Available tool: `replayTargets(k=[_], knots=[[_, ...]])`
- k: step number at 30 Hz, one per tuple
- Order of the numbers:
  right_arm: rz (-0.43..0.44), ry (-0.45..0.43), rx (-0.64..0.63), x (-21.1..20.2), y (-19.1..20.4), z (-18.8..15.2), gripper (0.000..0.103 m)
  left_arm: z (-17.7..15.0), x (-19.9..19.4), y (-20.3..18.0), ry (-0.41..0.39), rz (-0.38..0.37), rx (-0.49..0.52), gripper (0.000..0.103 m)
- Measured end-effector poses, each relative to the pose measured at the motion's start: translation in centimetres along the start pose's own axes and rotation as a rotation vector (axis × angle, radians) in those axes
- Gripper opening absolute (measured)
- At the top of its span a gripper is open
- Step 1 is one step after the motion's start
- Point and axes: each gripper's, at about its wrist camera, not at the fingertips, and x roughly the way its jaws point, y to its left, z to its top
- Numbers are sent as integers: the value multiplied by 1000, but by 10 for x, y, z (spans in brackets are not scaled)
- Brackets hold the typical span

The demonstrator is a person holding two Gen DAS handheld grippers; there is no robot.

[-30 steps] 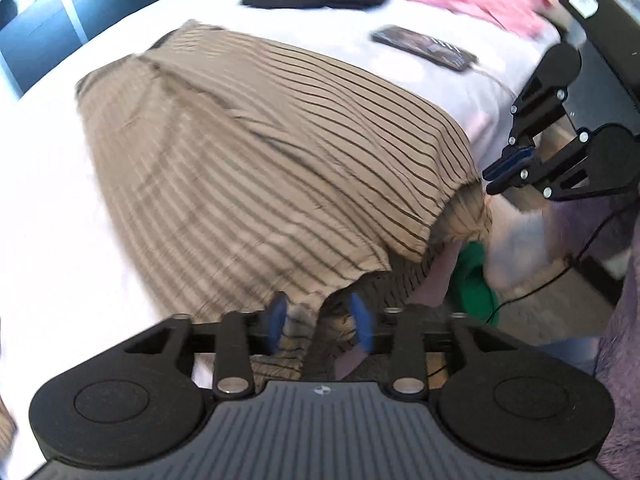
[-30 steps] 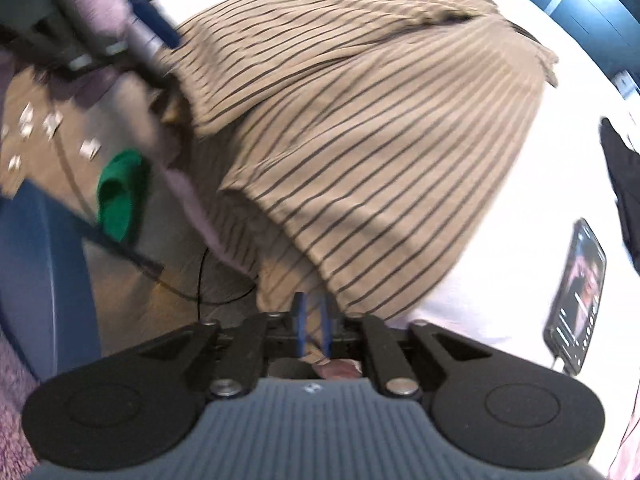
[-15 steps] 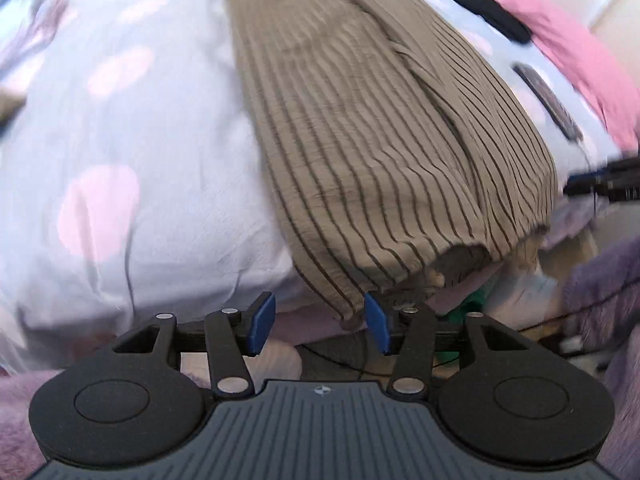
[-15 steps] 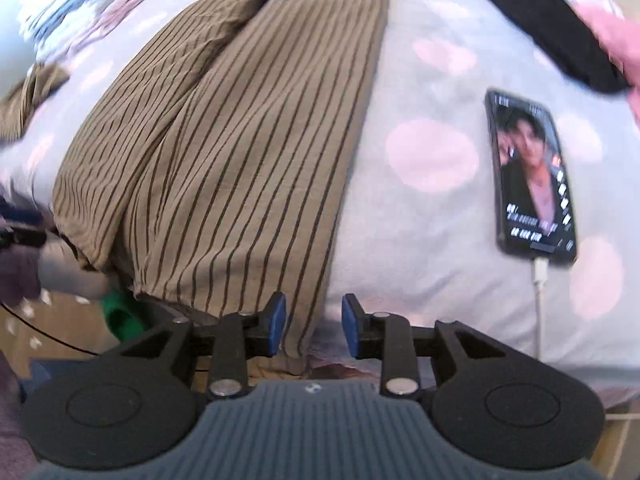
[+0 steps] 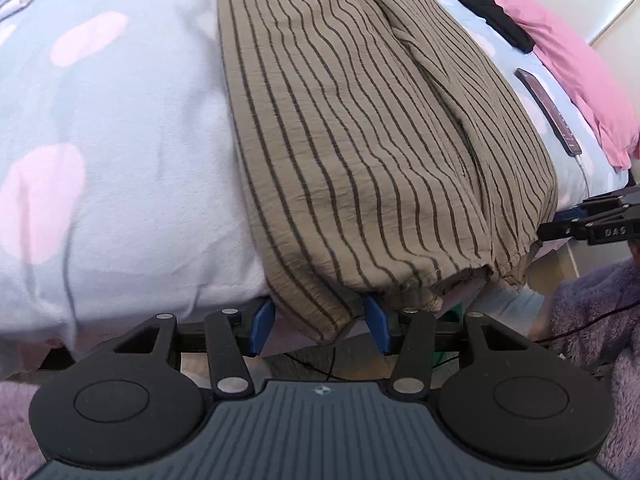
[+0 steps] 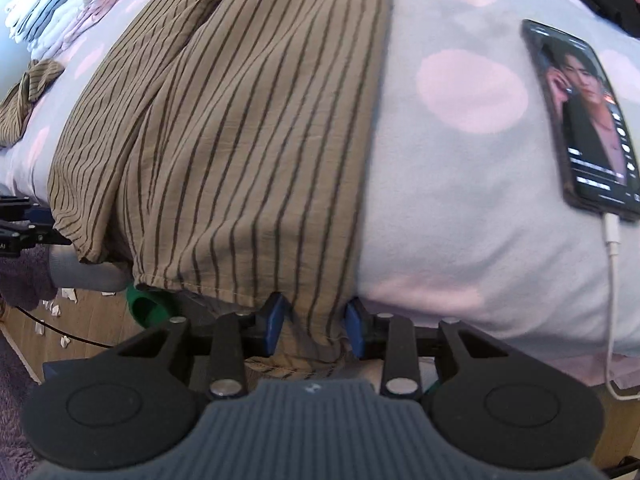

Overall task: Fold clothes
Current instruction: 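Grasp the shirt hem with both tools and fold it up toward the collar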

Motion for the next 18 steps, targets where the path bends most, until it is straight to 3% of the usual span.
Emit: replayTargets(k=[1, 2, 3, 5, 7, 12, 18], knots=[[4, 2, -4, 2, 2, 1, 32, 0, 2, 0, 1, -5, -1, 45], [9, 5, -8, 4, 4, 2, 19, 0, 3, 0, 1, -7, 1, 42], [13, 7, -11, 6, 6, 3, 13, 0, 3, 0, -1, -8, 1, 34], [22, 12, -16, 7, 8, 4, 7, 0, 3, 2, 1, -13, -1, 26], [29, 17, -20, 6, 9, 4, 5, 1, 4, 2, 14, -23, 11, 10], [32, 46, -71, -6, 9, 7, 4, 9, 1, -5, 123, -24, 158, 3], [122, 44, -94, -32, 10, 13, 4, 23, -22, 0, 176, -136, 188, 1]])
